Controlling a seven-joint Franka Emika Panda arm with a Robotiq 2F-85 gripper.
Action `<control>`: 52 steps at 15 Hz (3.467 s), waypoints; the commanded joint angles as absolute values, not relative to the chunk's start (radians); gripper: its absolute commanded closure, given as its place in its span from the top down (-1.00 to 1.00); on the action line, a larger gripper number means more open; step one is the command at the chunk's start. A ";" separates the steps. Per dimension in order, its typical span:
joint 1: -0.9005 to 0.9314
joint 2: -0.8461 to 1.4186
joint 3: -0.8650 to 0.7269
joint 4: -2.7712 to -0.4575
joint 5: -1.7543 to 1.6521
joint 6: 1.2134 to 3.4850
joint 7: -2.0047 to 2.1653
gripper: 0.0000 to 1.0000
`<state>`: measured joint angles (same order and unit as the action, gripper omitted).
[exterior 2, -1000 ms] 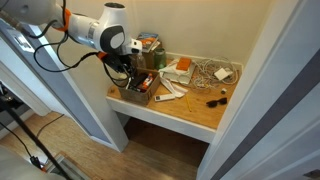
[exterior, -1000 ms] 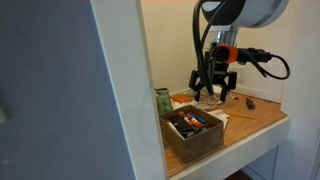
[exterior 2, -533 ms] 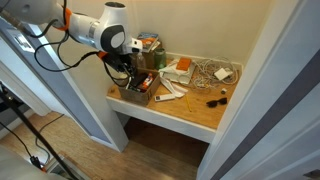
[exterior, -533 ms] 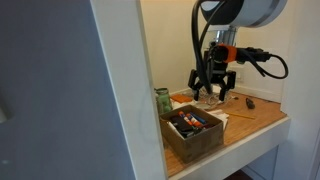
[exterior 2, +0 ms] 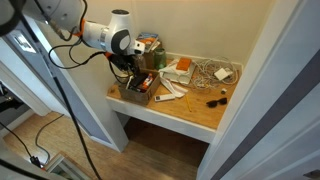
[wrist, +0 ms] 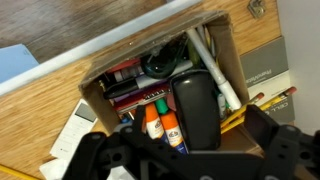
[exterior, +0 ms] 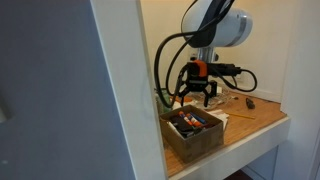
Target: Move the eyeglass case from the box to the shelf
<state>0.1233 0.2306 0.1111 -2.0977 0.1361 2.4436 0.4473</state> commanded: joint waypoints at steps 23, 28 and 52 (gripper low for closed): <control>0.277 0.658 -0.019 -1.732 0.053 2.517 0.554 1.00; 0.273 0.675 -0.010 -1.713 0.063 2.520 0.544 0.90; 0.182 0.469 -0.195 -1.739 -0.013 2.370 0.908 0.03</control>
<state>0.2248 0.4766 -0.1732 -1.7453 0.0086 2.3972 0.8118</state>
